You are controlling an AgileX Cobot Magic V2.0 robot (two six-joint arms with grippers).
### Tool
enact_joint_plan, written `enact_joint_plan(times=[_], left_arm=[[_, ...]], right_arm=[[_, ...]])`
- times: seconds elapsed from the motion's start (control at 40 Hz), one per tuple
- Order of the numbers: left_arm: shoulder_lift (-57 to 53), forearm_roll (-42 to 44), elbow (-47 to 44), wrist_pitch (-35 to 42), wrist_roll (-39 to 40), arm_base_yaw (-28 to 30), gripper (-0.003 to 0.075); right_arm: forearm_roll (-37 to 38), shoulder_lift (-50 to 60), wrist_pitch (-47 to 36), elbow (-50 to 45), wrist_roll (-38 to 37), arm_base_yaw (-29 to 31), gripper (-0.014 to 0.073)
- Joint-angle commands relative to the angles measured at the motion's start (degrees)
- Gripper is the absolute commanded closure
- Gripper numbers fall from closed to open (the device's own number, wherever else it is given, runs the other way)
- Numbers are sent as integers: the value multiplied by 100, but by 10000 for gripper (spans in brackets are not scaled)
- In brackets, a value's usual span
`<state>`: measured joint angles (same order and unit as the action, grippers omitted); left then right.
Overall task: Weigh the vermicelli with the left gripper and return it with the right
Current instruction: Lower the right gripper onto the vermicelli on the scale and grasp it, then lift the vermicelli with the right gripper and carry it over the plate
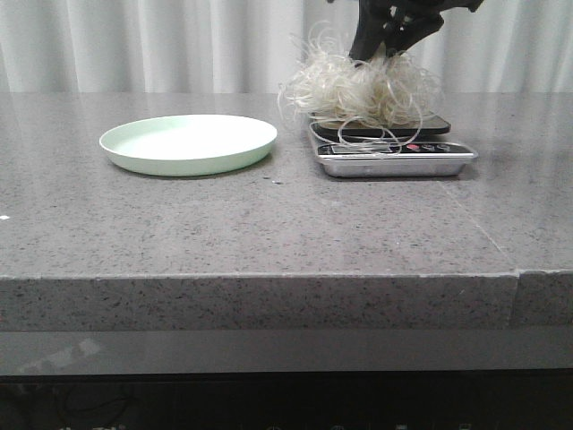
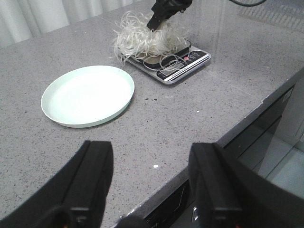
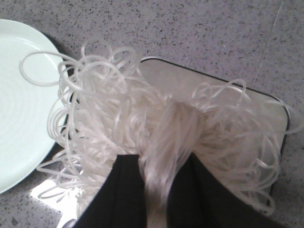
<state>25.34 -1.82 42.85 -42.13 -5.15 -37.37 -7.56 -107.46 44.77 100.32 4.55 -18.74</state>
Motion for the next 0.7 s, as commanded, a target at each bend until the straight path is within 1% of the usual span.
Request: enact_joint_plan(times=[0.0,0.175,0.325,0.474,0.674], left_arm=[[31,-71,152,452,43,-7,281],[31,-71,152,452,43,-7,281],[31,-71,152,452,43,-7,281],[31,-71,152,452,43,-7,281],[31,-71,152,452,43,-7,281]], right_arm=[[15,350,30,479,55,-49,442],[10,355,439,1182,55,-320,442],[10,355,431,1599,55,-722,442],[10,336,-187,1664,55,-1204,442],[-27,64,-937,1664,55,-1678,442]])
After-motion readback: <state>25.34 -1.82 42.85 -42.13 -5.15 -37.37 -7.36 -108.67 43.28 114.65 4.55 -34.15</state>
